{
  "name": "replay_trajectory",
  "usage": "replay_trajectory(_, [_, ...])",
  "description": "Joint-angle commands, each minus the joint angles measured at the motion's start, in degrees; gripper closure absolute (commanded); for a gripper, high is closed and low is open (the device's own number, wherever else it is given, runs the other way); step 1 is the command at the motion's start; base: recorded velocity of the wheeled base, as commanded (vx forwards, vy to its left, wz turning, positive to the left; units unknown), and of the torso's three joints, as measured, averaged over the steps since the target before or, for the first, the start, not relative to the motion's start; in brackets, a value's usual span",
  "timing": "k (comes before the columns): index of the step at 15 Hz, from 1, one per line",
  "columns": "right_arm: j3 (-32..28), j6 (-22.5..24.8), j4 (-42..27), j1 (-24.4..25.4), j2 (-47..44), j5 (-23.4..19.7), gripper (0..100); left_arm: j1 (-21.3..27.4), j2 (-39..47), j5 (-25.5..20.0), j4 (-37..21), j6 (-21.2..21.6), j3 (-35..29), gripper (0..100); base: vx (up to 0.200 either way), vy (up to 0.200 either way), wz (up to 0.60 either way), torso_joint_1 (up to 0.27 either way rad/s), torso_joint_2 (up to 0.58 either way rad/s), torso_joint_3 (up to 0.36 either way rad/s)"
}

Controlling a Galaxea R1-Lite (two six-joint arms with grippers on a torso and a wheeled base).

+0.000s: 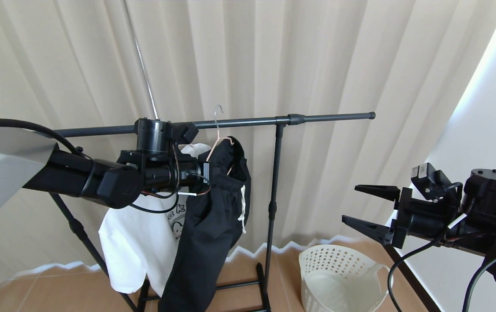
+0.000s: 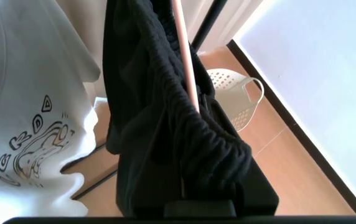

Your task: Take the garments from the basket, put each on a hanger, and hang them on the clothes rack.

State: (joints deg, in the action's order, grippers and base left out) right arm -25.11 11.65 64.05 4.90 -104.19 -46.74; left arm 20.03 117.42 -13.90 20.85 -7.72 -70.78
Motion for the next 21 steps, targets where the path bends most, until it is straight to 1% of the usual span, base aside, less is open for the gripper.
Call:
replay_trajectory(1, [0.0, 0.0, 0.0, 0.0, -0.3, 0.0, 0, -0.2, 2.3, 0.0, 0.0, -0.2, -1.5, 100, 0.0, 0.0, 0.0, 0.0, 0.0, 0.0])
replay_trajectory(5, [-0.1, 0.1, 0.1, 0.0, -0.9, 0.0, 0, -0.4, 5.6, 0.0, 0.0, -0.6, -3.9, 100, 0.0, 0.0, 0.0, 0.0, 0.0, 0.0])
replay_trajectory(12, [-0.1, 0.1, 0.1, 0.0, -1.1, 0.0, 0, -1.0, 8.4, -0.1, 0.0, -0.6, -5.3, 100, 0.0, 0.0, 0.0, 0.0, 0.0, 0.0])
replay_trajectory(18, [-0.1, 0.1, 0.1, 0.0, -1.2, 0.1, 0, -1.2, 9.2, -0.3, 0.0, -0.6, -6.0, 100, 0.0, 0.0, 0.0, 0.0, 0.0, 0.0])
replay_trajectory(19, [-0.1, 0.0, 0.1, 0.0, -1.2, 0.0, 0, -1.3, 9.3, -0.2, 0.0, -0.6, -6.1, 0, 0.0, 0.0, 0.0, 0.0, 0.0, 0.0])
replay_trajectory(21, [-0.1, 0.1, 0.1, 0.0, -1.2, 0.0, 0, -1.3, 9.3, -0.1, 0.0, -0.6, -6.4, 0, 0.0, 0.0, 0.0, 0.0, 0.0, 0.0])
